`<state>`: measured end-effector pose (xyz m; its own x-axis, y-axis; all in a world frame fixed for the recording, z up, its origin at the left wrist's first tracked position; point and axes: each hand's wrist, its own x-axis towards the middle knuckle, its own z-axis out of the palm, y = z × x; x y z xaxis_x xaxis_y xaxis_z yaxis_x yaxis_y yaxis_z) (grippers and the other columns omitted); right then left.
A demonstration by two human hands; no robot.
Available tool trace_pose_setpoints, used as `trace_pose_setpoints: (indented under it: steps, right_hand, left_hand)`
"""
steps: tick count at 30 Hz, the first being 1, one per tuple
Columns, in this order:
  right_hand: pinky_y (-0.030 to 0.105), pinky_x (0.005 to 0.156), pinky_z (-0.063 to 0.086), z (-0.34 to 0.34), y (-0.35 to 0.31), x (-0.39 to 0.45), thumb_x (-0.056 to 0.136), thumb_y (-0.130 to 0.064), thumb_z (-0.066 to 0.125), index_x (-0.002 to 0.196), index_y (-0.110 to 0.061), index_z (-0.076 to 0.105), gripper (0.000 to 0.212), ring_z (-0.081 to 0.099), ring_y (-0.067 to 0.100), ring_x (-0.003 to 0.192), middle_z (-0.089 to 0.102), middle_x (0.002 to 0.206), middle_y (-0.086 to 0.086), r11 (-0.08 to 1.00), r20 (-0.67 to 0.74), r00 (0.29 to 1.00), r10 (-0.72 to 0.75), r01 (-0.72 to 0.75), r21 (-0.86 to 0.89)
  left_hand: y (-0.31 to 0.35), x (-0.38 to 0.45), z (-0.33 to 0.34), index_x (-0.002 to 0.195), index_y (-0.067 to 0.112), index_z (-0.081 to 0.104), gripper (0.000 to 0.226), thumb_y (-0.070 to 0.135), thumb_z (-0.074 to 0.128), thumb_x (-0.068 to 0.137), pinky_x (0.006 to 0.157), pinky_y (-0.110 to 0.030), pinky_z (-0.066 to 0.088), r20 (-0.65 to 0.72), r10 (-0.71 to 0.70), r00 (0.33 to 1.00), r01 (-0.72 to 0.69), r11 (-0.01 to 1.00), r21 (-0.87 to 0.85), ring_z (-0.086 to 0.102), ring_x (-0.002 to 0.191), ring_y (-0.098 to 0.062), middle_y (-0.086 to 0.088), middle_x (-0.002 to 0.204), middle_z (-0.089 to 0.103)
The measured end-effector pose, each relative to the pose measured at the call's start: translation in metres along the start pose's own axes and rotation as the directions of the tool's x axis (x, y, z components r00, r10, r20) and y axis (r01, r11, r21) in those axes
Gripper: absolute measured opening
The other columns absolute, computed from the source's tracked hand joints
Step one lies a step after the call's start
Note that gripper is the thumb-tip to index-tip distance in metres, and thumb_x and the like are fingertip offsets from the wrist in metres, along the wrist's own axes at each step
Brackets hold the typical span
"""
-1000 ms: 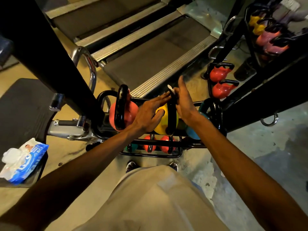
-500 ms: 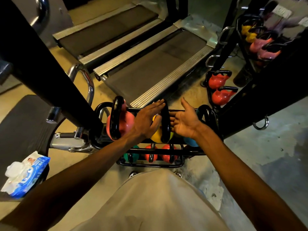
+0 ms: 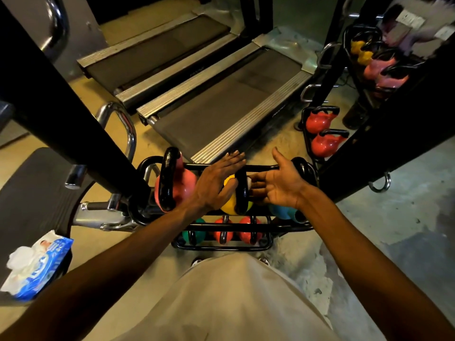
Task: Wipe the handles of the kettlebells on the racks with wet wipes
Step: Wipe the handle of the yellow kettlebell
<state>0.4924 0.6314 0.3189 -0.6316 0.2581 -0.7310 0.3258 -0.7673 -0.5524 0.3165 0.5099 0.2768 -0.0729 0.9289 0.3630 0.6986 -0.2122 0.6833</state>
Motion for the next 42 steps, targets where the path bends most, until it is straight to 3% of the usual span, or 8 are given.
trace_pose_setpoints:
  steps: [4,7,14,18,27,36,39,42]
  right_hand:
    - [0.036,0.08,0.056,0.009,0.0,0.009,0.089,-0.087,0.032,0.132,0.006,0.062,0.107,0.071,0.027,0.086,0.07,0.108,0.018,0.985,-0.041,0.995,-0.091,0.096,0.144]
    - [0.028,0.059,0.053,0.014,0.009,0.008,0.09,-0.087,0.031,0.116,-0.003,0.068,0.095,0.06,0.018,0.063,0.065,0.085,0.008,0.995,-0.021,0.997,-0.08,0.081,0.063]
    - [0.035,0.075,0.055,0.011,-0.005,0.004,0.089,-0.088,0.027,0.127,0.007,0.064,0.109,0.071,0.024,0.077,0.073,0.092,0.015,0.993,-0.086,0.99,-0.112,0.115,0.036]
    - [0.03,0.062,0.045,0.02,0.006,0.016,0.087,-0.091,0.028,0.119,-0.004,0.066,0.1,0.057,0.017,0.064,0.064,0.08,0.006,0.991,-0.091,0.988,-0.127,0.13,0.032]
    - [0.042,0.089,0.057,0.0,0.007,0.008,0.091,-0.087,0.025,0.132,0.005,0.065,0.109,0.072,0.033,0.101,0.071,0.122,0.023,0.973,-0.081,0.98,-0.18,0.19,0.135]
    - [0.042,0.099,0.049,0.007,0.023,-0.01,0.087,-0.092,0.024,0.12,-0.002,0.072,0.107,0.071,0.027,0.095,0.073,0.109,0.013,0.974,-0.055,0.987,-0.15,0.138,-0.181]
    - [0.038,0.11,0.049,0.027,0.038,-0.02,0.08,-0.095,0.031,0.134,-0.015,0.068,0.104,0.068,0.023,0.122,0.074,0.127,0.005,0.916,-0.132,0.945,-0.299,0.245,-0.318]
    - [0.02,0.122,0.026,0.054,0.069,-0.027,0.096,-0.081,0.024,0.158,-0.027,0.04,0.084,0.035,-0.005,0.147,0.041,0.163,-0.009,0.767,-0.17,0.816,-0.553,0.418,-0.486]
  left_hand:
    - [0.0,0.0,0.002,0.139,0.0,0.064,0.057,0.019,0.048,0.087,0.121,-0.052,0.037,-0.013,0.001,1.0,-0.001,1.0,-0.007,0.047,0.148,-0.025,-0.015,0.152,0.055]
    - [-0.002,0.002,0.0,0.139,0.0,0.063,0.057,0.02,0.047,0.088,0.121,-0.053,0.037,-0.012,0.021,1.0,-0.021,1.0,0.008,0.047,0.148,-0.027,-0.015,0.152,0.055]
    - [-0.001,0.0,0.002,0.141,0.0,0.062,0.053,0.02,0.049,0.093,0.122,-0.053,0.036,-0.009,0.019,1.0,-0.019,1.0,0.025,0.046,0.148,-0.026,-0.015,0.153,0.054]
    - [-0.001,-0.001,0.003,0.142,0.002,0.062,0.05,0.018,0.05,0.095,0.124,-0.049,0.035,-0.022,0.017,1.0,-0.017,1.0,0.021,0.044,0.15,-0.022,-0.011,0.154,0.054]
    - [-0.002,-0.002,0.006,0.143,0.003,0.061,0.048,0.011,0.054,0.096,0.124,-0.049,0.034,-0.037,0.006,0.999,-0.006,1.0,-0.006,0.044,0.15,-0.022,-0.012,0.154,0.054]
    - [-0.002,-0.002,0.004,0.143,0.002,0.06,0.047,0.014,0.052,0.098,0.123,-0.053,0.035,-0.02,-0.003,1.0,0.003,1.0,-0.014,0.042,0.151,-0.022,-0.013,0.154,0.053]
    - [0.002,-0.005,0.002,0.148,0.002,0.054,0.052,0.011,0.056,0.097,0.123,-0.054,0.033,-0.034,0.006,0.999,-0.006,1.0,-0.002,0.038,0.153,-0.024,-0.014,0.159,0.048]
    - [0.004,-0.02,-0.001,0.152,0.0,0.048,0.057,0.01,0.055,0.096,0.122,-0.058,0.034,-0.082,-0.014,0.997,0.013,1.0,-0.009,0.035,0.155,-0.028,-0.016,0.162,0.042]
